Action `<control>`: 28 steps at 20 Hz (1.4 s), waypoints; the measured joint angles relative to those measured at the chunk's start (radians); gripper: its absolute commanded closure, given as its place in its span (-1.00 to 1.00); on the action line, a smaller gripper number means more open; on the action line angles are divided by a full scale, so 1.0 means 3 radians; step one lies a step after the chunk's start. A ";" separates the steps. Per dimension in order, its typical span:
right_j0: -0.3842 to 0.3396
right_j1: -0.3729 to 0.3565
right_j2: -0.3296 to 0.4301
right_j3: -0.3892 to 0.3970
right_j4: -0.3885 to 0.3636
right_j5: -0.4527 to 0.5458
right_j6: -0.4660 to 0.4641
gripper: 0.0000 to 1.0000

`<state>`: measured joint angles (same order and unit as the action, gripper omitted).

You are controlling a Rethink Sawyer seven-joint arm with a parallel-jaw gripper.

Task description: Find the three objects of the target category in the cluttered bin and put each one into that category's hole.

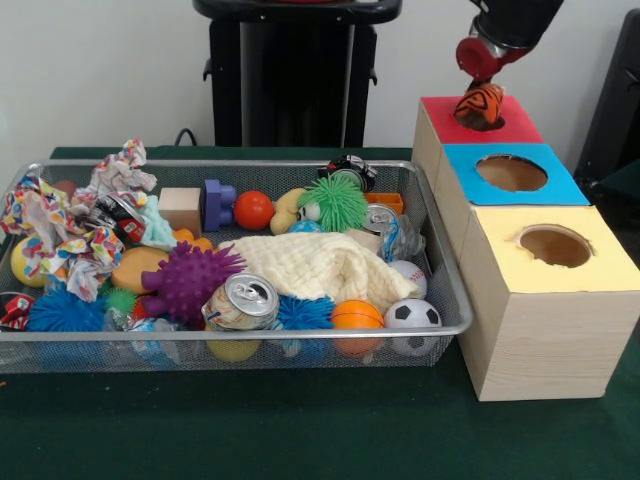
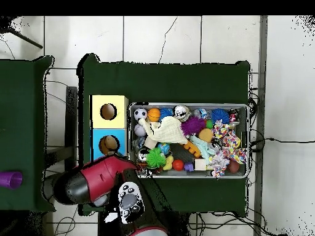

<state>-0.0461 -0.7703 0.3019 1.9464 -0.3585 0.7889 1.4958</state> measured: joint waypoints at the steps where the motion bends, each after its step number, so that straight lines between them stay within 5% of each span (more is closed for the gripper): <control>1: 0.0000 -0.0019 -0.0001 0.0018 -0.0010 -0.0036 0.0000 1.00; 9: 0.0001 -0.0200 -0.0007 0.0255 -0.0156 -0.0720 0.0000 1.00; 28: 0.0084 -0.0130 -0.0004 0.0041 -0.0170 -0.0680 0.0000 1.00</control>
<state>-0.0209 -0.8094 0.3007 1.9587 -0.4096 0.5848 1.4958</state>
